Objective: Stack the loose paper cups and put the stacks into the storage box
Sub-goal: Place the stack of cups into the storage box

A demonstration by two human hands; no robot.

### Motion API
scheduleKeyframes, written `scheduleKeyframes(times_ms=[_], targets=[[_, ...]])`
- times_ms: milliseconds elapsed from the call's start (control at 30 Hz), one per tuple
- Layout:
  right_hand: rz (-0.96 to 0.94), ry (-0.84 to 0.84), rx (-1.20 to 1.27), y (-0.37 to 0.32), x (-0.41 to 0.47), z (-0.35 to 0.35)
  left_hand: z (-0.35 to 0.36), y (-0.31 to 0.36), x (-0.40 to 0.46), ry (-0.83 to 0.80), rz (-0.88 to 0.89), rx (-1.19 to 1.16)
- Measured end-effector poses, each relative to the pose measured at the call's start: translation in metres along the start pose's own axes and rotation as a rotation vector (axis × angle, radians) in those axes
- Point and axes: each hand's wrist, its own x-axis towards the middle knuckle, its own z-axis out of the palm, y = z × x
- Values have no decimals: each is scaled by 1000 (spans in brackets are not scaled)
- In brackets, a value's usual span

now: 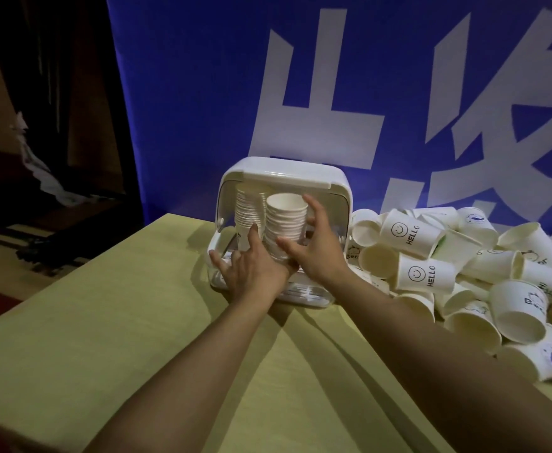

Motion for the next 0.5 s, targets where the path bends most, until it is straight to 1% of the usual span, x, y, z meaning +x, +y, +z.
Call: scheduleKeyframes(times_ms=[100, 200, 333, 400, 500], targets=[[24, -7, -34, 5, -4, 3, 2, 1, 3, -16, -32, 2], [22, -9, -81, 5, -4, 5, 2, 2, 5, -18, -16, 18], [19, -26, -76, 4, -5, 2, -1, 8, 6, -10, -4, 7], [23, -54, -76, 2, -6, -1, -2, 13, 7, 7, -9, -22], [35, -105, -57, 1, -3, -8, -6, 17, 14, -18, -51, -78]])
